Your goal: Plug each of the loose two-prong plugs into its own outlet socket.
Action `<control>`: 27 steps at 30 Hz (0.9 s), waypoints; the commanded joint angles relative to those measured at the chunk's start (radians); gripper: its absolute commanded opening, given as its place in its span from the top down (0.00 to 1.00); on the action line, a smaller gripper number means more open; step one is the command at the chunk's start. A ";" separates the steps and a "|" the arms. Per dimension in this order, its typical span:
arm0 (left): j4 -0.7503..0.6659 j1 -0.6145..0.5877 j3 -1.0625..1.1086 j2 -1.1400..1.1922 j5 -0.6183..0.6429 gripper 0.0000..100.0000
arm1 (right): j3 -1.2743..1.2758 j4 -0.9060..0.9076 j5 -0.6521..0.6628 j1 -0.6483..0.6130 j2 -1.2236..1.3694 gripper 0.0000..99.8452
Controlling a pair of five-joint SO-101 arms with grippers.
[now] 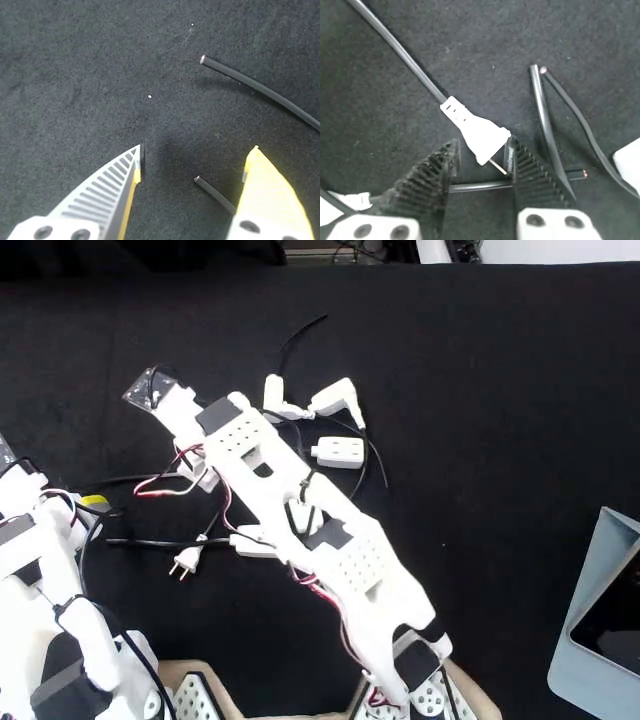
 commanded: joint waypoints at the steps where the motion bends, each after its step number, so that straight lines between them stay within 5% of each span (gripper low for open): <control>1: -0.018 0.001 -0.007 -0.028 -0.002 0.68 | -0.059 0.009 0.006 -0.020 -0.084 0.85; 11: -0.018 0.001 -0.007 -0.028 -0.002 0.68 | -0.027 0.000 0.008 -0.058 -0.010 0.78; 27: -0.018 0.001 -0.007 -0.028 -0.002 0.68 | -0.022 -0.058 0.101 0.011 0.044 0.88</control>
